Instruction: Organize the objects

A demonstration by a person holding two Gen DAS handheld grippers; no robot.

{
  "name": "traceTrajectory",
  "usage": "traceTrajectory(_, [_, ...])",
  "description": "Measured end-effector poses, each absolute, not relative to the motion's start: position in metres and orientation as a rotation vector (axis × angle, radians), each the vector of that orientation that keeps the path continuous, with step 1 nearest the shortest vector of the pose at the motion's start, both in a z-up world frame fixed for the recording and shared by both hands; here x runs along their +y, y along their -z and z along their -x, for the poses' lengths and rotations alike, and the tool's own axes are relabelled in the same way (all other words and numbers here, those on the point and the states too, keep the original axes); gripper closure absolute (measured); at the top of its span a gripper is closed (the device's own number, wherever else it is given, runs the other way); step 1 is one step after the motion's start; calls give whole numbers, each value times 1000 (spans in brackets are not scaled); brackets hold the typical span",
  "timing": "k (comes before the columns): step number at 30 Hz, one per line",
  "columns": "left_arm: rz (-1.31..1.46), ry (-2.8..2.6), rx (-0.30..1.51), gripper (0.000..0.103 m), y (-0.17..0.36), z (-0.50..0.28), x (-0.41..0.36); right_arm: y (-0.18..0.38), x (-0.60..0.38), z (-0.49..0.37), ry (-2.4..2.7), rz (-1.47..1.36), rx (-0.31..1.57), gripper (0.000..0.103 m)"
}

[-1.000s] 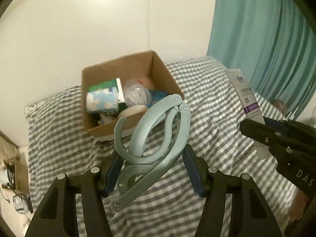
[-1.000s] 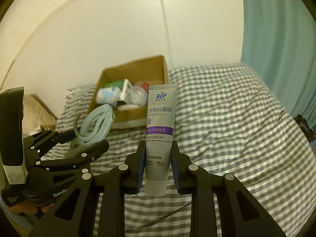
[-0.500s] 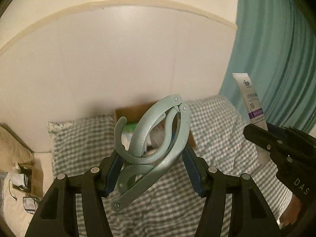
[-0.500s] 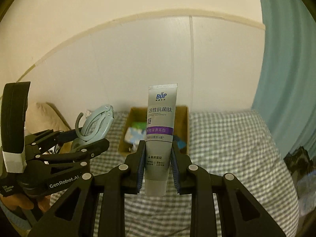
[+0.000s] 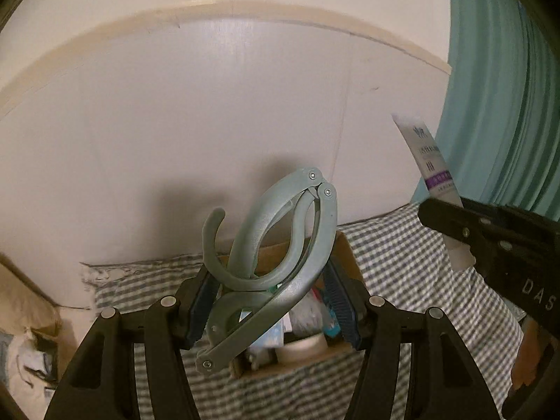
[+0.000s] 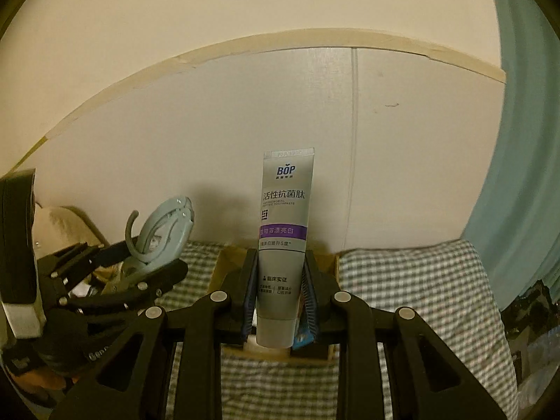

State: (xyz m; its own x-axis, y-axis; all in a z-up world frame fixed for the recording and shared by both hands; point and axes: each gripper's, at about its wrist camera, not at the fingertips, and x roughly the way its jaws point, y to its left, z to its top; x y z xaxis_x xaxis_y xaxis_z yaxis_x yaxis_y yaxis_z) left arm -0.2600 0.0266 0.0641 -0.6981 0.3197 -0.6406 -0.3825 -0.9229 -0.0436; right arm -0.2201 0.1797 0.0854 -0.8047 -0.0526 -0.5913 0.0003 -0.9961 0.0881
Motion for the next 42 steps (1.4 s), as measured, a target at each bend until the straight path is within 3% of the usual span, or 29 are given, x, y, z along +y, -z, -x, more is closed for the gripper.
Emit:
traceTrajectory(12, [1084, -2536, 109, 41, 36, 325, 28, 3, 184, 314, 2886, -1150, -127, 80])
traceTrajectory(22, [1102, -2511, 160, 41, 64, 326, 48, 57, 196, 333, 2832, -1297, -156, 79])
traceTrajectory(26, [1108, -2522, 185, 36, 65, 321, 51, 56, 207, 333, 2839, -1291, -176, 78])
traceTrajectory(28, [1102, -2529, 181, 24, 63, 321, 46, 50, 212, 329, 2843, -1284, -208, 78])
traceTrajectory(30, [1069, -2574, 187, 10, 53, 318, 43, 43, 212, 320, 2857, -1287, -211, 63])
traceTrajectory(33, [1046, -2586, 175, 9, 35, 309, 38, 24, 213, 308, 2888, -1255, -175, 45])
traceTrajectory(40, [967, -2665, 187, 6, -29, 268, 27, -41, 212, 268, 2970, -1163, -82, 40])
traceTrajectory(42, [924, -2690, 152, 1, -58, 249, 21, -63, 202, 252, 2995, -1125, -52, 39])
